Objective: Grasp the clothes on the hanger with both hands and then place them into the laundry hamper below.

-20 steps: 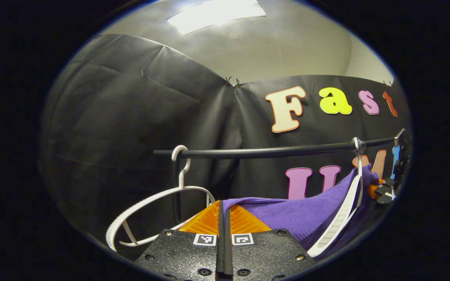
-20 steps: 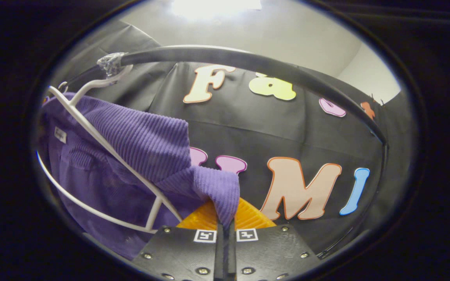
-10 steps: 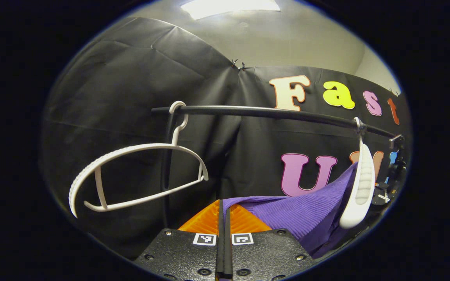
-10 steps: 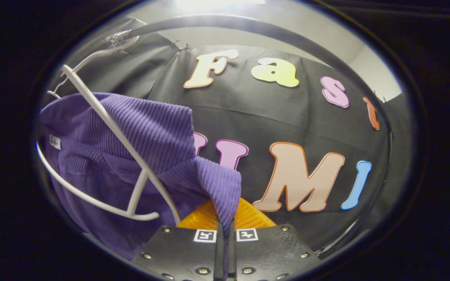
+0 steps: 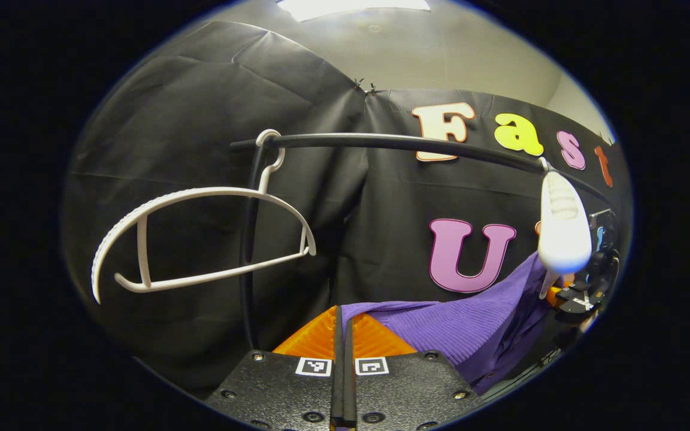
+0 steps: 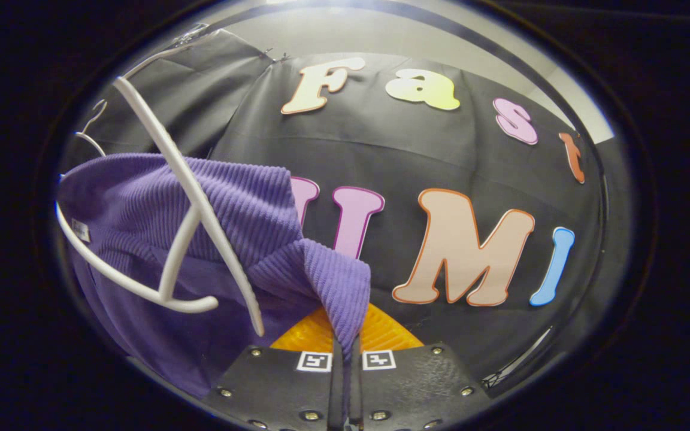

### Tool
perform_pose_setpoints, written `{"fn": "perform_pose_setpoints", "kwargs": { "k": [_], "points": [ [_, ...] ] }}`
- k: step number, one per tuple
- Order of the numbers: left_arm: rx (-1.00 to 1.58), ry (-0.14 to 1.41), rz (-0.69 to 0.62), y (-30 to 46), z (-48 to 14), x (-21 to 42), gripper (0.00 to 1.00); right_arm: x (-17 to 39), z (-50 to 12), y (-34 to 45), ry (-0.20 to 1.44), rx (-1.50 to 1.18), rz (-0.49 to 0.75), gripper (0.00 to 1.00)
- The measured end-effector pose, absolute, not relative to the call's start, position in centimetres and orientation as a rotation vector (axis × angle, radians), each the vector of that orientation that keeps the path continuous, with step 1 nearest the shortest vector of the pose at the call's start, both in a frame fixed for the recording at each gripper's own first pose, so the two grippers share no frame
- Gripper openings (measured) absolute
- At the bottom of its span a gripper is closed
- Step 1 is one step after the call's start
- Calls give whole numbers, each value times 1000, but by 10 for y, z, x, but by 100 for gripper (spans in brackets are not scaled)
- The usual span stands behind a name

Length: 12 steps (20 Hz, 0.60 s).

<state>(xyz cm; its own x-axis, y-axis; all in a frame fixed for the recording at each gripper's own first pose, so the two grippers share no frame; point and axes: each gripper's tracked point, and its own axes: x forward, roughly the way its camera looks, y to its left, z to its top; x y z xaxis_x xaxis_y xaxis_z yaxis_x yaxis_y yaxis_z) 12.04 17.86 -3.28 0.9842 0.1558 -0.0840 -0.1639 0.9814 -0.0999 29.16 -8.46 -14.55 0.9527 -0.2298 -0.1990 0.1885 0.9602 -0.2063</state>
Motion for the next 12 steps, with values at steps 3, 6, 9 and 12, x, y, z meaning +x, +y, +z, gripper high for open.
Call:
{"fn": "perform_pose_setpoints", "kwargs": {
  "k": [3, 6, 9, 12],
  "points": [
    [-99, 97, 155, 172, -42, 118, 0, 278, -170, -88, 274, -185, -213, 4],
    [-84, 127, 163, 169, -56, 112, 0, 264, -195, -89, 317, -205, -209, 4],
    [-71, 163, 175, 170, -72, 105, 3, 248, -219, -85, 361, -200, -191, 4],
    [-50, 197, 188, 169, -85, 94, 0, 233, -233, -81, 389, -201, -178, 4]
  ]
}}
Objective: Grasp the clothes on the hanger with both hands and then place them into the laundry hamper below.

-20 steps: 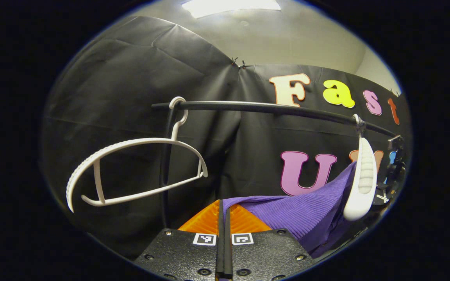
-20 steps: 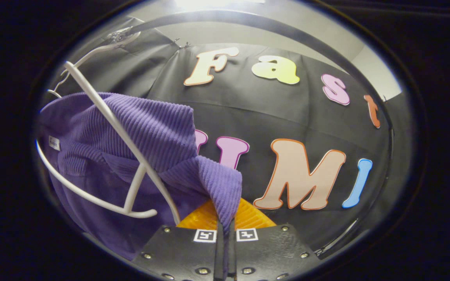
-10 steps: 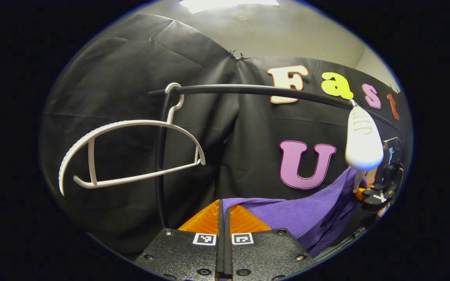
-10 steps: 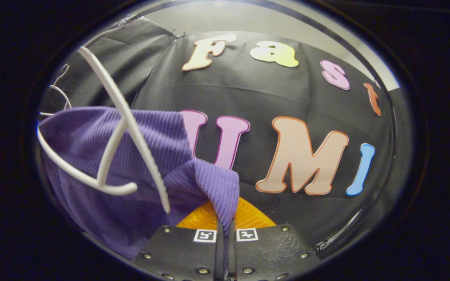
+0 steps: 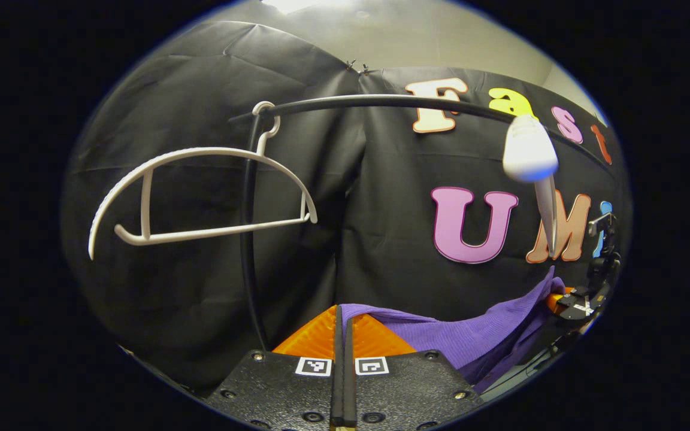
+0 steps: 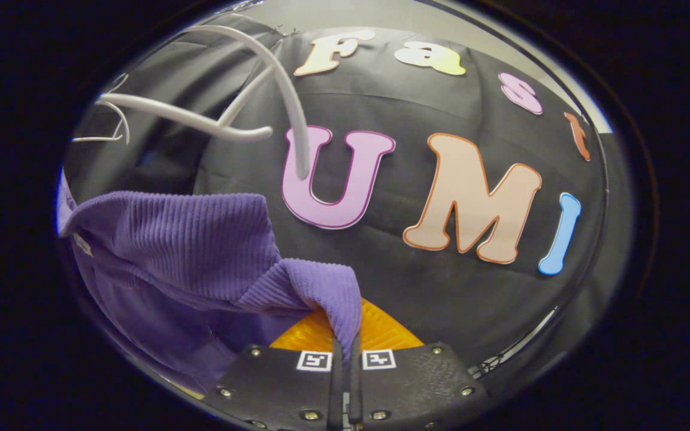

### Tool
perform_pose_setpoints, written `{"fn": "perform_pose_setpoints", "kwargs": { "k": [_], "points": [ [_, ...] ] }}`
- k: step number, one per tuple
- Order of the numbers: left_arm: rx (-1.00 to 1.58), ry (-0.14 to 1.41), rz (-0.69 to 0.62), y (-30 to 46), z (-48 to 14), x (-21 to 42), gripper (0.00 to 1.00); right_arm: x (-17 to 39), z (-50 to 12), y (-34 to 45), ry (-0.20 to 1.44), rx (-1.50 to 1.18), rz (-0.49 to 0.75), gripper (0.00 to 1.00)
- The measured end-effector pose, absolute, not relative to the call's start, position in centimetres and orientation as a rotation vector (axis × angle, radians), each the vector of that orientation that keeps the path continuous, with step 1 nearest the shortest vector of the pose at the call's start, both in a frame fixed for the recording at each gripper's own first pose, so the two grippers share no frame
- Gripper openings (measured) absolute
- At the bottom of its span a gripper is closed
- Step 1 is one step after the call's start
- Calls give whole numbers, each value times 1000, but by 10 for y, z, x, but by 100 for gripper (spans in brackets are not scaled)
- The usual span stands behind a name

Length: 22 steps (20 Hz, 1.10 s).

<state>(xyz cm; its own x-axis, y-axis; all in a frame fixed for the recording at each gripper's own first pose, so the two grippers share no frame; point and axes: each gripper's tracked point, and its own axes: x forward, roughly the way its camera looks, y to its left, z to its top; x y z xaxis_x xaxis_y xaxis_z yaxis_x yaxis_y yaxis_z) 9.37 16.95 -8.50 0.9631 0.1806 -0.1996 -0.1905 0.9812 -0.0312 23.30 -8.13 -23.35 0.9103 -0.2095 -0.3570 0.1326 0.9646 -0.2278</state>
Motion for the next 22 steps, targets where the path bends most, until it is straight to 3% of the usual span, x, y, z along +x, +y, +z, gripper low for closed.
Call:
{"fn": "perform_pose_setpoints", "kwargs": {
  "k": [8, 22],
  "points": [
    [17, 249, 179, 157, -106, 75, 0, 208, -246, -61, 418, -163, -136, 5],
    [56, 311, 23, 71, -146, 78, 0, 182, -239, 28, 413, -136, 62, 5]
  ]
}}
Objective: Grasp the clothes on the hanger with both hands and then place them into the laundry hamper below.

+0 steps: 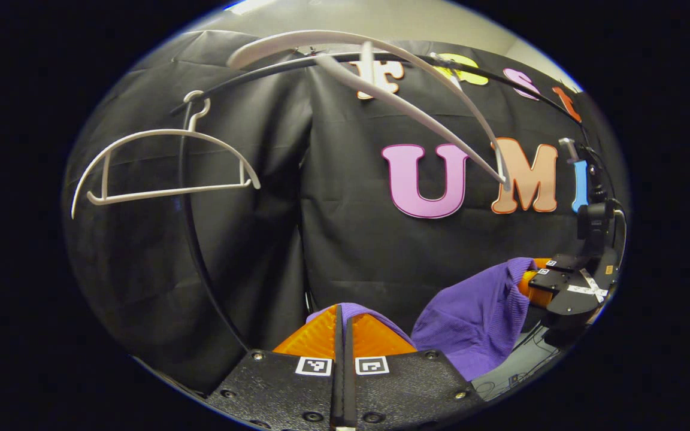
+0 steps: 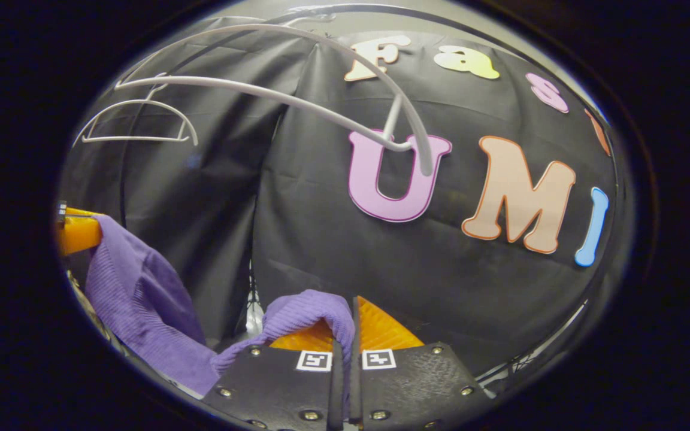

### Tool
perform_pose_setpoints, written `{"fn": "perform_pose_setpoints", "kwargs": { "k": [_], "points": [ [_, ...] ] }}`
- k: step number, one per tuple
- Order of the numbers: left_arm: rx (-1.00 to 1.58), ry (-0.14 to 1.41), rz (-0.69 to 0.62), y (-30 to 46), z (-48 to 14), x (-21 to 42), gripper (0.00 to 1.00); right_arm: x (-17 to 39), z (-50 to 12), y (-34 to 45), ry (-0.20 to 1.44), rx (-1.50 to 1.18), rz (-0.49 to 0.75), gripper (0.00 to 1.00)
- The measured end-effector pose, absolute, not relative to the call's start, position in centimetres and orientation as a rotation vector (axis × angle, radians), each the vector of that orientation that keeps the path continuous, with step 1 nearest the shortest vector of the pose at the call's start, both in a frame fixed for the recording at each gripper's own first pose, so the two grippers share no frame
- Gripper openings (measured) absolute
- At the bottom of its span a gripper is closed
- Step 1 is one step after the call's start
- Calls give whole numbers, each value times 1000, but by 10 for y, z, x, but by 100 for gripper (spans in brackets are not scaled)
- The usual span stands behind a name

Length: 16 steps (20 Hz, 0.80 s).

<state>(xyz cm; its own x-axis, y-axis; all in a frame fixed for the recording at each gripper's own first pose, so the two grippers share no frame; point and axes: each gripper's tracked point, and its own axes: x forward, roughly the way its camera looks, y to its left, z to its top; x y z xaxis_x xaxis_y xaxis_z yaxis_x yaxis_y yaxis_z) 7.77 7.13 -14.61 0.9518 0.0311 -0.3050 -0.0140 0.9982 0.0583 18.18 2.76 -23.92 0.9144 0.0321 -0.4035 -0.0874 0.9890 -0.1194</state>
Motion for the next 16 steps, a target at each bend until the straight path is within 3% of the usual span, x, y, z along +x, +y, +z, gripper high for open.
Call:
{"fn": "perform_pose_setpoints", "kwargs": {
  "k": [16],
  "points": [
    [39, 551, -111, 15, -261, 76, 0, 115, -349, 55, 669, -125, 130, 5]
  ]
}}
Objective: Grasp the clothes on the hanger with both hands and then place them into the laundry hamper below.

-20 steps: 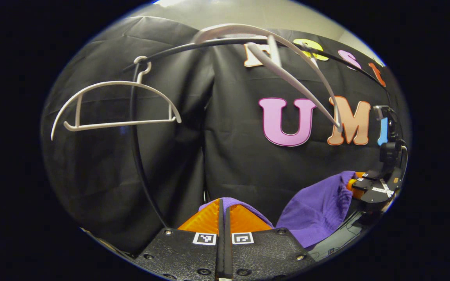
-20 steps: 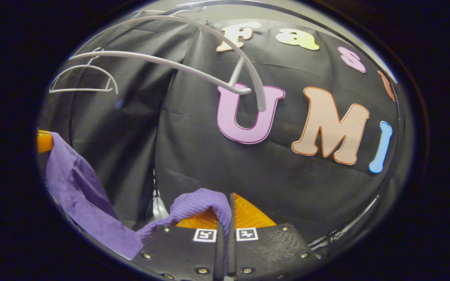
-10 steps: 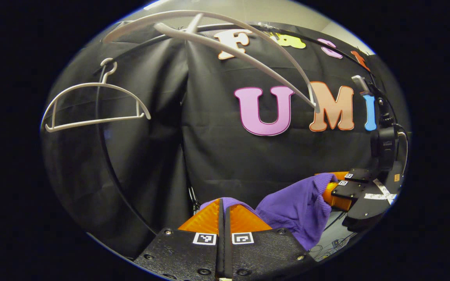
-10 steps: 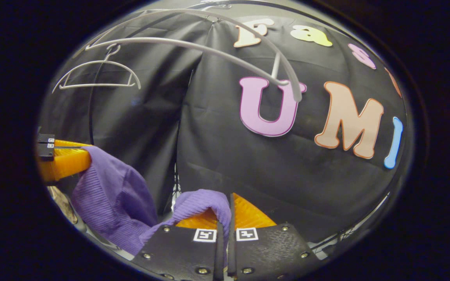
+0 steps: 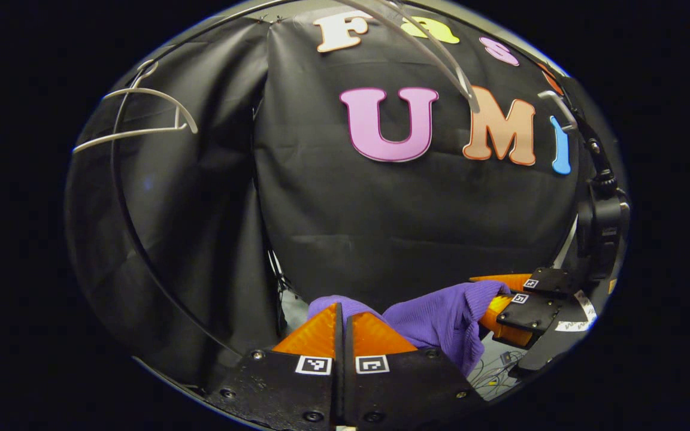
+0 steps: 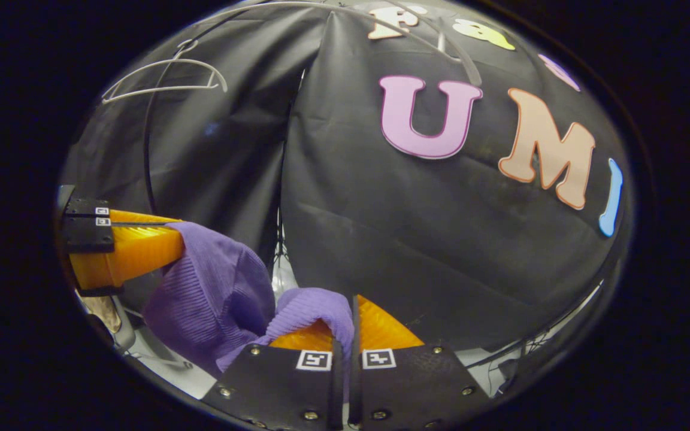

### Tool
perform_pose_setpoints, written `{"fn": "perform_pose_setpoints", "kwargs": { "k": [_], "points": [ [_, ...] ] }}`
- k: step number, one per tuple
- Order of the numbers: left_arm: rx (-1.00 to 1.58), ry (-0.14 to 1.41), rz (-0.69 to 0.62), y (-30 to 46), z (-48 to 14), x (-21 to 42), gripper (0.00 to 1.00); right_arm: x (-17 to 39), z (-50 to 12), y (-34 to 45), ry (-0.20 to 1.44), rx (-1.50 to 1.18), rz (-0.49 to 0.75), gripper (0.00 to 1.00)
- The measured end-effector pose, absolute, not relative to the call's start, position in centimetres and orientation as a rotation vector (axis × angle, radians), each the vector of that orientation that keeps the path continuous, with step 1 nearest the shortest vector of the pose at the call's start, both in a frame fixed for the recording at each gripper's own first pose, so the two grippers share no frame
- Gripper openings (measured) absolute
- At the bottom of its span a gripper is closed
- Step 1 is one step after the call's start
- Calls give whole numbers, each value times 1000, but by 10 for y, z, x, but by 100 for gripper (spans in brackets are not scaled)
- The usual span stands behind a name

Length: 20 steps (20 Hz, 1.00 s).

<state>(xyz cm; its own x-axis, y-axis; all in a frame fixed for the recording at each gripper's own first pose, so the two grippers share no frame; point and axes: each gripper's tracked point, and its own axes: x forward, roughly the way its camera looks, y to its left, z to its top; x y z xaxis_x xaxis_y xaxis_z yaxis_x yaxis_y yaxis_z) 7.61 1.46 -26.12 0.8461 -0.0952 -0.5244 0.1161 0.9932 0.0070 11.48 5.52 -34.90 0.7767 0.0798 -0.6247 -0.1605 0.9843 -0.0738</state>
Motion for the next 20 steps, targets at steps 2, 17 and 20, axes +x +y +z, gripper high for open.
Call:
{"fn": "perform_pose_setpoints", "kwargs": {
  "k": [2, 17, 20],
  "points": [
    [6, 594, -122, 12, -271, 72, 0, 107, -359, 54, 696, -129, 128, 5],
    [-60, 935, -151, -8, -360, 26, 0, 60, -412, 50, 937, -97, 111, 5],
    [-74, 980, -142, -8, -369, 20, 1, 54, -420, 51, 966, -95, 115, 5]
  ]
}}
